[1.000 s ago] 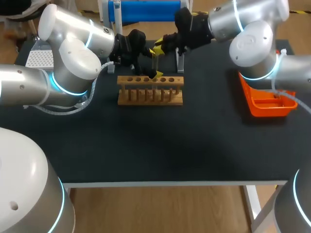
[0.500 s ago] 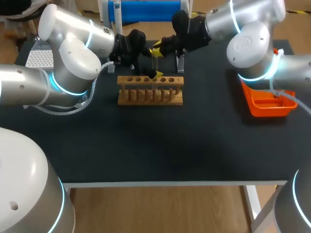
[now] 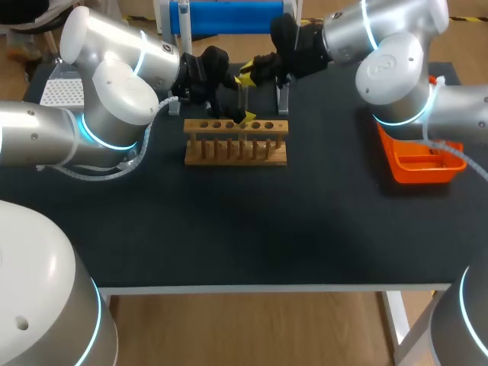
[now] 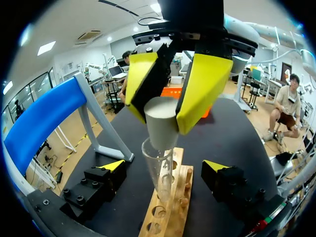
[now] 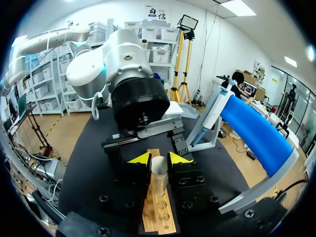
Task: Invert the test tube, pick up the pipette, mount the tip to pipette, aspirate from beaker and dispense into the tube, eject the tip, return the pipette, and cap with the stopper.
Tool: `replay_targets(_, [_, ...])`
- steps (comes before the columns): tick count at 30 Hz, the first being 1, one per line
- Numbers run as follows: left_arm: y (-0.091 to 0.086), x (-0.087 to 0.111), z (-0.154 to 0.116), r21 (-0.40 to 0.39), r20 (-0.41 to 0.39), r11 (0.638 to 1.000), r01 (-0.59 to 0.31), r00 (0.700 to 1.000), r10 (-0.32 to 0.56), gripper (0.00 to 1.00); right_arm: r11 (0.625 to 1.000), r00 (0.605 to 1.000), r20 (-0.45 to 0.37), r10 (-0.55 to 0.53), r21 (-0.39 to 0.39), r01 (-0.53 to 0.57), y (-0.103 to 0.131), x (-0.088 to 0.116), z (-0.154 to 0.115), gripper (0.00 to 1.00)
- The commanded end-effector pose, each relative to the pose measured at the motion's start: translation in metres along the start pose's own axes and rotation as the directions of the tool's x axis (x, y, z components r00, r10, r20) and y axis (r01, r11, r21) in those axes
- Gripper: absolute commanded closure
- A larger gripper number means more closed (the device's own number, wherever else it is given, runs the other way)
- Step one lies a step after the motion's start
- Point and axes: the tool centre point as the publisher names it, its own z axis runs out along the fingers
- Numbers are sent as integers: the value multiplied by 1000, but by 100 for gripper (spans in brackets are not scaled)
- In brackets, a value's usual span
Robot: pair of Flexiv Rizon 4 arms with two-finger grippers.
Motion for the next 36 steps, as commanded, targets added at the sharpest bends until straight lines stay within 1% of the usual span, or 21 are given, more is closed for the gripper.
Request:
replay_targets(1, [0, 0, 0, -2, -2, 1000, 0, 1000, 0, 0, 1000, 1000, 0, -3, -6, 3, 0, 0, -1, 100])
replay_targets(9, [0, 0, 0, -2, -2, 1000, 0, 1000, 0, 0, 1000, 1000, 0, -6, -3, 6, -1, -1, 2, 100])
replay_targets(24, [0, 0, 0, -2, -2, 1000, 0, 1000, 0, 0, 999, 1000, -12, 1, 32, -1, -10, 0, 9, 100])
replay_targets(36, [0, 0, 0, -2, -2, 1000, 0, 1000, 0, 0, 1000, 1000, 1, 8, 4, -8, -2, -1, -2, 100])
